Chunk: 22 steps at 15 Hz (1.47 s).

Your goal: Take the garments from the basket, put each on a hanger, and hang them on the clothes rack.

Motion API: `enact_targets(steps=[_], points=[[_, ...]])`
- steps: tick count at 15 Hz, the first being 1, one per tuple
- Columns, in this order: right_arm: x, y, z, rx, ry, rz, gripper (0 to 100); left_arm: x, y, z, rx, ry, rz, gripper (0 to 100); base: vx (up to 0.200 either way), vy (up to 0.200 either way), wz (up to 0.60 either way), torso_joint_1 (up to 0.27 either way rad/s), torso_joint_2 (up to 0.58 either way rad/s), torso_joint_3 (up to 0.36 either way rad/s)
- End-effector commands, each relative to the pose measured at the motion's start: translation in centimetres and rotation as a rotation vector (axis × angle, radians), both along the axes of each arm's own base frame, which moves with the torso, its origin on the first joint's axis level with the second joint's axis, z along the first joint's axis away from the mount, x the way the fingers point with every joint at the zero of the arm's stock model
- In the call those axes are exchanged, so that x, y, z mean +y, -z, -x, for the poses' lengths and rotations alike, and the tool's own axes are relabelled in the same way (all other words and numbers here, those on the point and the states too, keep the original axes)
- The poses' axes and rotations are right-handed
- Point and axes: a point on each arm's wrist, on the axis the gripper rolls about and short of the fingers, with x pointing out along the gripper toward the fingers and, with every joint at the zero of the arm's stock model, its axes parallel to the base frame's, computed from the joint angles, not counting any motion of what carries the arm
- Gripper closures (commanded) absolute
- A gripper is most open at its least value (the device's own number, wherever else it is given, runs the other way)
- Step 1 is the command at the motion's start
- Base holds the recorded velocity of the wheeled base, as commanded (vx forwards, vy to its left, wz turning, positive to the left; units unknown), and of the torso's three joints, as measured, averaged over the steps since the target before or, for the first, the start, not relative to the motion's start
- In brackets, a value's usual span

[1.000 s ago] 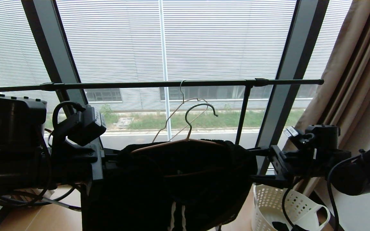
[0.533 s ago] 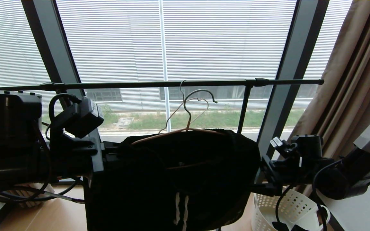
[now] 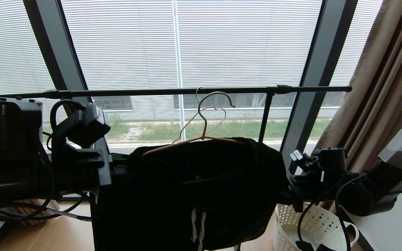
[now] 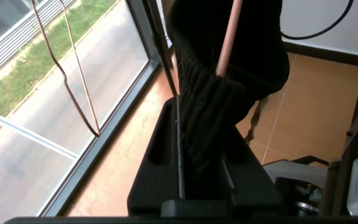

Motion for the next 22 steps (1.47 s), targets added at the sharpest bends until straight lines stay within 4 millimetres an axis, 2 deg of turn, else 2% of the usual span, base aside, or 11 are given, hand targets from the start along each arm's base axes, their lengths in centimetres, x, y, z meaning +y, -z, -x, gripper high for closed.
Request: enact_targets(steps=[1,9,16,17,22], points=[[-0.3,-0.1,-0.2,-0.006,0.009,-0.001,100,0.1,-0.2,0.1,0.001,-0.004,0.007,100,0.0,0.0,0.0,0.0,0.0,0.0],[-3.4,-0.9,-1.8,-0.026,0.107,-0.009,100,1.0,-0.4,-0.1,0.011,-0.057,0.036,100,0.0,0.0,0.0,0.0,0.0,0.0],[-3.6,-0.9,-2.0,0.011,0.121,-0.018,100,1.3,-0.2,0.0,0.025,-0.073,0.04,100,0.0,0.0,0.0,0.0,0.0,0.0],[-3.6,-0.9,-1.9,0.008,0.121,-0.017,0,1.3,-0.1,0.0,0.026,-0.074,0.04,100,0.0,0.0,0.0,0.0,0.0,0.0],[-3.6,-1.3,-1.6,-0.011,0.118,-0.015,0,2.8,0.5,0.3,0.044,-0.139,0.035,100,0.0,0.0,0.0,0.0,0.0,0.0]])
